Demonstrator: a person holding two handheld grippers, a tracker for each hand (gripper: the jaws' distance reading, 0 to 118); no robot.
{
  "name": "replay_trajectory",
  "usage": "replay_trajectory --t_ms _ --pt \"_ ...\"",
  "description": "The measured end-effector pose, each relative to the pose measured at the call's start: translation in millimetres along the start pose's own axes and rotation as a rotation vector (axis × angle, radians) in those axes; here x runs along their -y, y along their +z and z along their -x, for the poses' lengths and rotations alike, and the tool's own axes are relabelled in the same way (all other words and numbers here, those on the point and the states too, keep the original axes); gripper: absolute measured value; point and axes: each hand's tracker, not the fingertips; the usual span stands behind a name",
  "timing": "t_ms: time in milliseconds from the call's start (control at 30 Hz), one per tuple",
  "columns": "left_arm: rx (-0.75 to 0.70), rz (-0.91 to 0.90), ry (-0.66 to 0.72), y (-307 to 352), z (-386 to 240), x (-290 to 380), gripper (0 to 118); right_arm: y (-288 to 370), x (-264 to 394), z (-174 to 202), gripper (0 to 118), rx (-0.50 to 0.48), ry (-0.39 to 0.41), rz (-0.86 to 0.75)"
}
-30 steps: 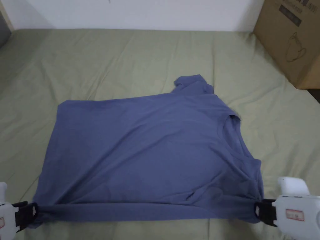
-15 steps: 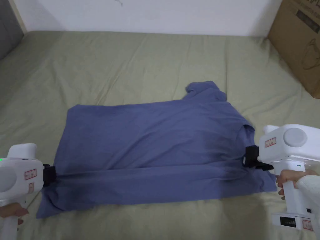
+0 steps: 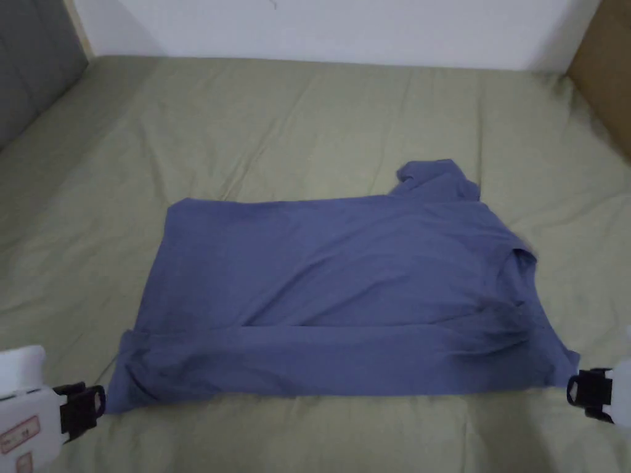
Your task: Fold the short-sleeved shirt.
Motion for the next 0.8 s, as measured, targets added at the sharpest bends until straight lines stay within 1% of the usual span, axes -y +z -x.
replay_trajectory --t_ms 33,67,167,200,233,267,300,333,367,400,433,467,500,533,600,633,667,700,733,767,800 --pt "0.001 0.020 0.000 -4.4 0.7 4.4 5 -2.3 10.7 -1.7 0 -0.022 -0.025 0.026" --pt "-0.008 0.020 0.007 -9.8 0.0 6.5 5 -4.9 19.8 -2.8 0 -0.009 -0.044 0.043" --pt "-0.029 -0.014 0.029 -19.9 1.1 -0.2 7 -12.6 31.3 -2.7 0 -0.002 -0.041 0.067" --pt "-0.021 -0.035 0.037 -23.9 -1.1 -6.4 24 -11.8 32.4 -3.9 0 -0.008 -0.052 0.073" --pt "-0.016 -0.043 0.043 -29.9 0.0 -10.5 54 -10.7 32.1 -5.0 0 -0.017 -0.065 0.077" --pt "-0.018 -0.034 0.046 -40.9 0.6 -13.9 90 -13.5 29.7 -5.3 0 -0.024 -0.079 0.071" --pt "-0.044 0.011 0.054 -52.3 0.3 -16.2 115 -12.8 27.4 -5.8 0 -0.029 -0.086 0.066" --pt "-0.056 0.046 0.063 -59.5 -3.0 -17.5 115 -12.0 24.3 -5.8 0 -0.030 -0.083 0.065" --pt "-0.034 0.065 0.062 -66.6 -3.2 -17.3 105 -10.7 21.3 -5.8 0 -0.027 -0.088 0.055" --pt "-0.040 0.113 0.070 -73.3 -4.9 -15.2 89 -12.2 16.7 -7.3 3 -0.026 -0.098 0.033" --pt "-0.102 0.136 0.056 -77.5 -9.5 -12.8 82 -11.8 11.0 -8.7 26 -0.035 -0.100 0.014" --pt "-0.144 0.107 0.003 -75.0 -14.7 -13.2 80 -11.9 4.7 -9.7 56 -0.033 -0.105 0.000" --pt "-0.115 0.106 0.016 -70.1 -18.3 -16.6 76 -14.8 -3.1 -10.8 84 -0.028 -0.109 -0.004" --pt "-0.123 0.102 0.008 -65.8 -19.9 -18.9 60 -21.8 -10.8 -13.1 93 -0.025 -0.106 -0.002" --pt "-0.134 0.092 0.000 -62.1 -21.5 -21.5 34 -37.5 -27.4 -16.8 93 -0.009 -0.091 -0.022" --pt "-0.128 0.098 0.001 -59.0 -21.0 -24.0 12 -50.4 -36.6 -17.8 93 0.031 -0.065 -0.007" --pt "-0.146 0.095 0.000 -56.2 -20.8 -26.3 10 -65.3 -44.7 -19.2 93 0.063 -0.049 0.031" --pt "-0.080 0.093 0.041 -53.2 -20.4 -28.8 9 -78.4 -52.5 -18.0 90 0.080 -0.031 0.093" --pt "-0.102 0.104 0.043 -53.0 -18.6 -30.6 9 -89.3 -57.5 -16.8 70 0.068 -0.013 0.127" --pt "-0.105 0.098 0.036 -52.4 -20.9 -31.2 9 -97.1 -60.1 -13.8 66 0.041 -0.020 0.146" --pt "-0.107 0.098 0.025 -52.0 -24.9 -31.8 9 -103.8 -60.8 -10.3 64 0.025 -0.006 0.166"
